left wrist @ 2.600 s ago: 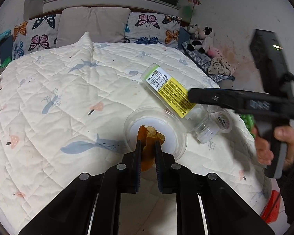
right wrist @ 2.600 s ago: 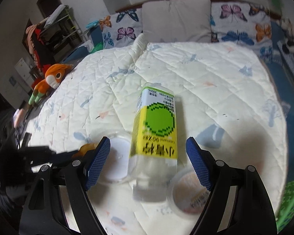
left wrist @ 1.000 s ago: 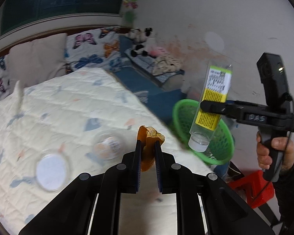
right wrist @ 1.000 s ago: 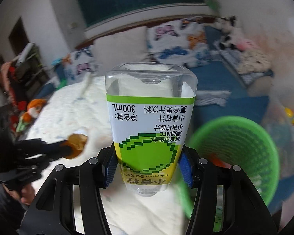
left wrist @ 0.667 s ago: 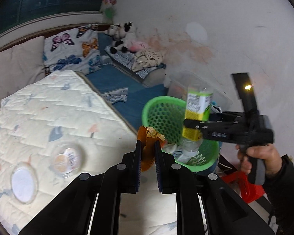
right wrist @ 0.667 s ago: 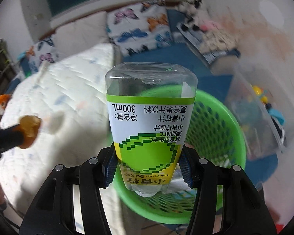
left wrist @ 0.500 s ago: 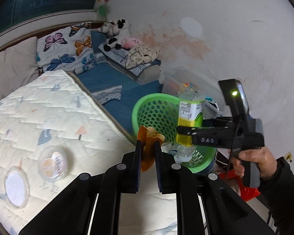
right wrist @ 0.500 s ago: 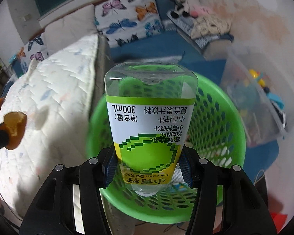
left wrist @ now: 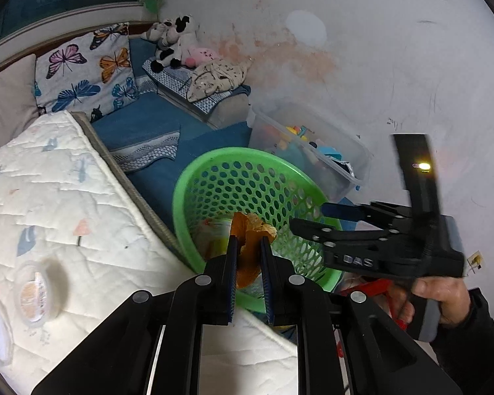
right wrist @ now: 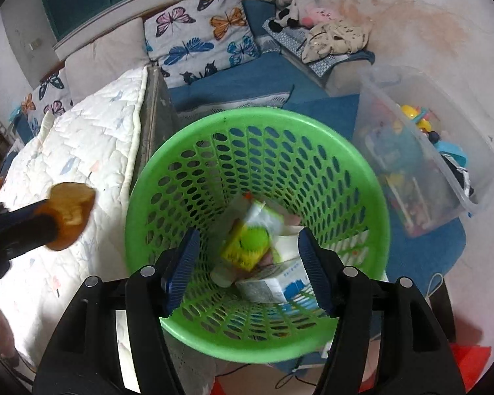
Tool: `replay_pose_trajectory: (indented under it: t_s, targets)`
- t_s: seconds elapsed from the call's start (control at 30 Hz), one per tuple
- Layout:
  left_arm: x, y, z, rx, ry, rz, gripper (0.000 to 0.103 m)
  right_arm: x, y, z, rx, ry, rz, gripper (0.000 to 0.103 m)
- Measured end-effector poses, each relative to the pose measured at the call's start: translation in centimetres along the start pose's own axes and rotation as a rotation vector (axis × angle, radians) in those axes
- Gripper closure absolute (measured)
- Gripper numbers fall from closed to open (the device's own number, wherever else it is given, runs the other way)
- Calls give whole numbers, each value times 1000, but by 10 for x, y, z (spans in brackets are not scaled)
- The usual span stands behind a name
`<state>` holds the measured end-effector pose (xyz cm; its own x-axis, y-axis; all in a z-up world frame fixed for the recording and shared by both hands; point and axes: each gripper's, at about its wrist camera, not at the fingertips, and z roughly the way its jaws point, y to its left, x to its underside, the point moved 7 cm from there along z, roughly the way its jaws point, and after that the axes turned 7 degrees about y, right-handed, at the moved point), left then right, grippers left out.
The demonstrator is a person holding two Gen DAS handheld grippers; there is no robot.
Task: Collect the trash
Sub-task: 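Drop the juice bottle from the right tool while the left tool drops the orange peel into the basket, then grasp the clear round lid with the left tool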
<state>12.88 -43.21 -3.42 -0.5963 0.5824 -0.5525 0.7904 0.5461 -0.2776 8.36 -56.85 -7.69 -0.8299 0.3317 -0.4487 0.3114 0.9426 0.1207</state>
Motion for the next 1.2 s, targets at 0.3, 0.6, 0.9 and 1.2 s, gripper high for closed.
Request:
replay_pose_trajectory:
  t_s: [0.3, 0.6, 0.9, 1.2]
  targets:
    - [-1, -12, 23, 1, 34, 2, 78, 15, -7, -29, 7, -66, -6, 37]
    - [0, -14, 22, -6, 8, -19, 45, 25, -5, -46, 4, -98, -11, 37]
    - [16, 17, -19, -115, -46, -37, 29, 24, 28, -63, -38, -146, -62, 28]
    - [49, 93, -70, -259, -95, -161, 12, 17, 80, -66, -106, -170, -141, 24]
